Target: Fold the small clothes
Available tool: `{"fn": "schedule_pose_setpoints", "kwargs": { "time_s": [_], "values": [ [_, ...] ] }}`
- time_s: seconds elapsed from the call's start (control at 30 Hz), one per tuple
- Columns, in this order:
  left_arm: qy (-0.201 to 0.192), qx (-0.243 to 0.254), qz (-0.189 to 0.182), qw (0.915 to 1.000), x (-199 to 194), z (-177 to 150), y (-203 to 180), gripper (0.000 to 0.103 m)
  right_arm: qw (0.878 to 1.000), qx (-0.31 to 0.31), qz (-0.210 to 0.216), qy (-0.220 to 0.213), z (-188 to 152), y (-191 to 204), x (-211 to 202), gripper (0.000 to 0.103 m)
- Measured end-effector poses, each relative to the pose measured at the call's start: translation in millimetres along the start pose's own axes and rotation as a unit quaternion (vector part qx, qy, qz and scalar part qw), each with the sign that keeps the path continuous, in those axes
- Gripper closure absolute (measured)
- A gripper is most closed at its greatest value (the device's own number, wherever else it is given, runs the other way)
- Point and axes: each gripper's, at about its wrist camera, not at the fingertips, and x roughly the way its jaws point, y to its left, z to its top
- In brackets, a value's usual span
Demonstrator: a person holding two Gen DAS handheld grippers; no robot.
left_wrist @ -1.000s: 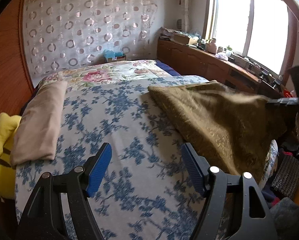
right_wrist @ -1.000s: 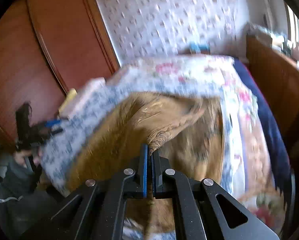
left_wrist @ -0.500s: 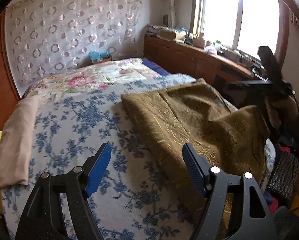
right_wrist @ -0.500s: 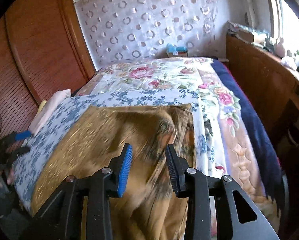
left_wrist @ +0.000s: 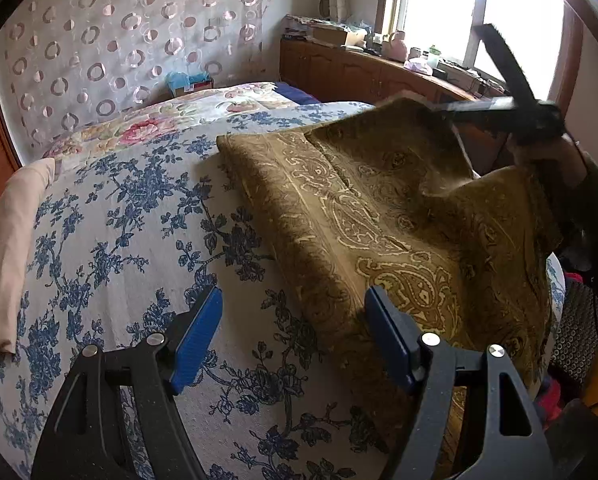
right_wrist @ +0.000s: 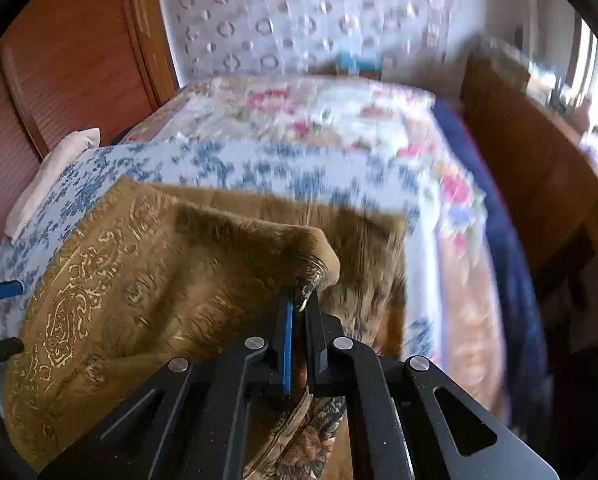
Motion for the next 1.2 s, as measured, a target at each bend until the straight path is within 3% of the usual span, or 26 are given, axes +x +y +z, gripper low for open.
{"fn": "schedule_pose_setpoints", "kwargs": {
  "time_s": [0.13,0.27,0.3,0.33,0.4,0.63,0.9,1.2],
  "values": [
    [0.0,-0.001,-0.002,1.0,-0.8,-0.5,-0.9,0.029,0.997,-0.026,-0.023,-0.064,10.9,13.3,-32.9,0.099],
    [-0.006,-0.003,-0.007,1.0,-5.7,-3.0,-6.2,0.029,0.993,-0.016,-0.089,-0.077,30.7,5.6,-33.9,0.099],
    [-0.008,-0.003,-0.008,0.9999,-6.0,-4.2,-7.2,0.029,0.993,-0.016,-0.101,-0.066,33.5,3.2,-27.3,0.093],
    [-0.009,-0.004,-0.01,0.9999,-7.0,-5.5,-8.2,0.029,0.993,-0.013,-0.109,-0.045,35.3,0.5,-17.7,0.079],
    [-0.012,-0.003,-0.011,0.9999,-9.5,-7.6,-9.8,0.028,0.991,0.008,-0.129,-0.018,32.3,-7.1,-6.4,0.066],
    [-0.014,-0.001,-0.021,0.9997,-16.0,-14.0,-16.9,0.025,0.997,0.021,-0.055,-0.045,-33.4,6.0,-52.0,0.066],
    [-0.008,-0.004,-0.027,0.9996,-14.8,-20.6,-21.1,0.021,0.998,0.021,-0.004,-0.056,-116.6,11.5,-123.1,0.066],
    [-0.008,-0.001,-0.019,0.9998,-15.3,-23.8,-28.3,0.021,1.0,0.02,0.01,-0.019,-141.8,8.1,-130.7,0.066]
  ]
}}
